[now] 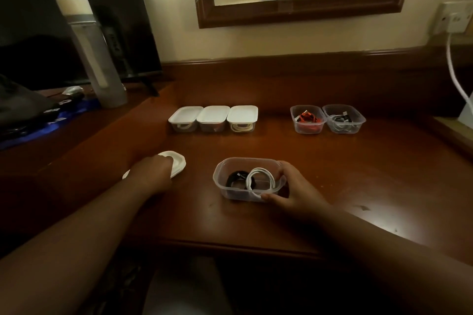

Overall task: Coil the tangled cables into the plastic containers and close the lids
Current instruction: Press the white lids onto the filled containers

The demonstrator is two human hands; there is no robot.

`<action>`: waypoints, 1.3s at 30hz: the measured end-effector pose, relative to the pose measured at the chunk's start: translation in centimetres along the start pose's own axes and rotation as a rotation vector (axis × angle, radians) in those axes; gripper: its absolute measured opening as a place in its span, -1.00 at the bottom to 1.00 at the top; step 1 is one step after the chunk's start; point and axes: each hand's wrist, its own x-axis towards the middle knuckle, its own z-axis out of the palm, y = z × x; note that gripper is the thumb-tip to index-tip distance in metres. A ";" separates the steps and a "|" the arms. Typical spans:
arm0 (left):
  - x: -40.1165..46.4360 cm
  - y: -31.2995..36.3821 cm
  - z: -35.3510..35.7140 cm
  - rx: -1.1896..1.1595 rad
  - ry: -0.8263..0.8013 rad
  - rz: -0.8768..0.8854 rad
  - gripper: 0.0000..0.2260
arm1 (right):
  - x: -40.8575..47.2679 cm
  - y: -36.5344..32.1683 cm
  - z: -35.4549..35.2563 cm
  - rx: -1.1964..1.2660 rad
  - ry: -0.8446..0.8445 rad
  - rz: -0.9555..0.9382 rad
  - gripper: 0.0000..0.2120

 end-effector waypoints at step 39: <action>-1.9 13.4 -5.7 -0.419 -0.170 0.559 -0.09 | 0.5 0.2 0.7 0.049 -0.037 0.103 -0.43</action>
